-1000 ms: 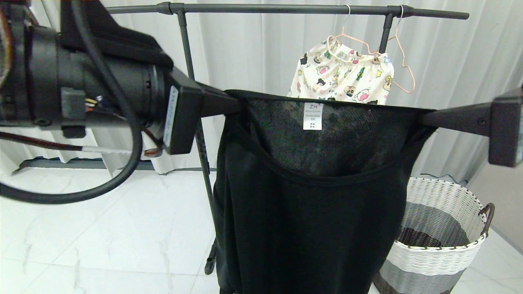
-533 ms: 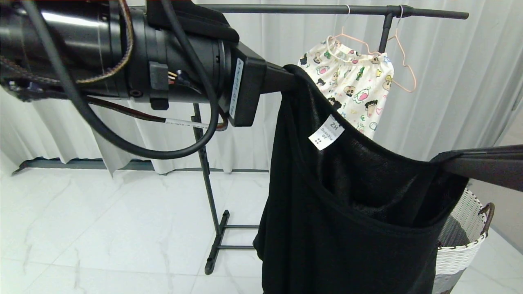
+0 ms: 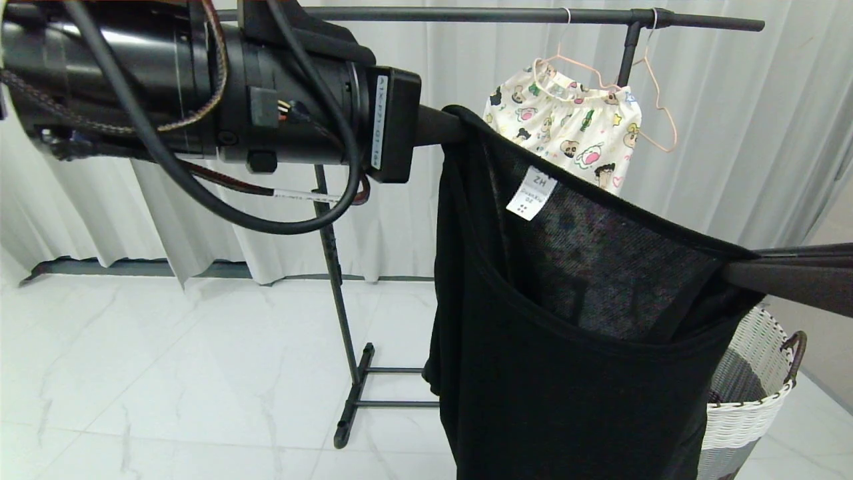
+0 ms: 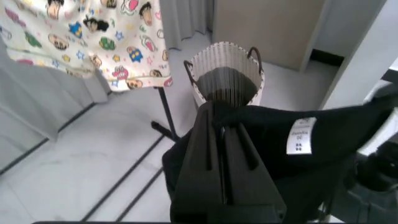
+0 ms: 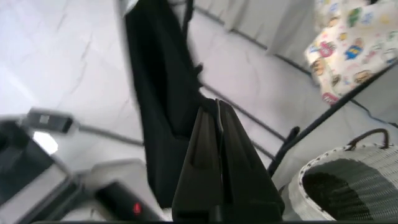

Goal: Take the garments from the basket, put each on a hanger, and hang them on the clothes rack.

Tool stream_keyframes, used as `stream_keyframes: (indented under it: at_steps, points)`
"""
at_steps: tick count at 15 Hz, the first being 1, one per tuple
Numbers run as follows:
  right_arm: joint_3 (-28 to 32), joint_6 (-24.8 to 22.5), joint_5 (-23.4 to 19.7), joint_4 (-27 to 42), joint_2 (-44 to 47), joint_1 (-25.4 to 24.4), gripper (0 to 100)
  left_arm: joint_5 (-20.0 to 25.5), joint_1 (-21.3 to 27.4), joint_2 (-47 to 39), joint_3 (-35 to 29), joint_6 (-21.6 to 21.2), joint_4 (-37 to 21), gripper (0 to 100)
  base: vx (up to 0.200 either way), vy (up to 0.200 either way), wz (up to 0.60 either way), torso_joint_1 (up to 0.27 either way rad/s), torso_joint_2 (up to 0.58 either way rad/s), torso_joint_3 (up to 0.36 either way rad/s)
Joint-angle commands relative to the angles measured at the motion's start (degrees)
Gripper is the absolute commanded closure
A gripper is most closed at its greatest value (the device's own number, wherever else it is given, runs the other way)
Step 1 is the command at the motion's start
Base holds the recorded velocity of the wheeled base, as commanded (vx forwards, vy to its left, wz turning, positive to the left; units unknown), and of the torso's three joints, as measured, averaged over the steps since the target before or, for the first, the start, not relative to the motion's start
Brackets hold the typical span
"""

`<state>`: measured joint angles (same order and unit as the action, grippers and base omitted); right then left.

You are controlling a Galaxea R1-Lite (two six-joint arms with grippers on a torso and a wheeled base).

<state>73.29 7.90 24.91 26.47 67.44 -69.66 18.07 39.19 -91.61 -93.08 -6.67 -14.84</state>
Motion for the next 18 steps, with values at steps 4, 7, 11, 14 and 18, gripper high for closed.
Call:
stream_keyframes:
  at_steps: [4, 7, 11, 14, 18]
  points:
    - [2.82, -0.52, -2.93, -9.68, 5.86, 9.36, 100, -0.14, 3.08, 12.86, 15.56, 0.43, -0.02, 100, 0.0, 0.0, 0.0, 0.0, 0.0, 0.0]
    - [9.15, -3.68, -5.39, -9.68, 9.11, 12.88, 100, -0.14, 6.77, 16.47, 19.77, 0.52, -0.11, 100, 0.0, 0.0, 0.0, 0.0, 0.0, 0.0]
    - [13.02, -4.65, -6.18, -9.68, 11.75, 13.49, 100, -0.58, 10.82, 18.4, 22.85, 0.52, -0.11, 100, 0.0, 0.0, 0.0, 0.0, 0.0, 0.0]
    - [13.81, -4.65, -6.18, -9.68, 12.45, 13.49, 100, -1.28, 12.14, 18.49, 23.03, 0.52, -0.11, 100, 0.0, 0.0, 0.0, 0.0, 0.0, 0.0]
    - [12.93, -4.38, -6.1, -9.77, 12.1, 13.49, 100, -2.6, 12.49, 18.84, 23.2, 1.48, -0.02, 100, 0.0, 0.0, 0.0, 0.0, 0.0, 0.0]
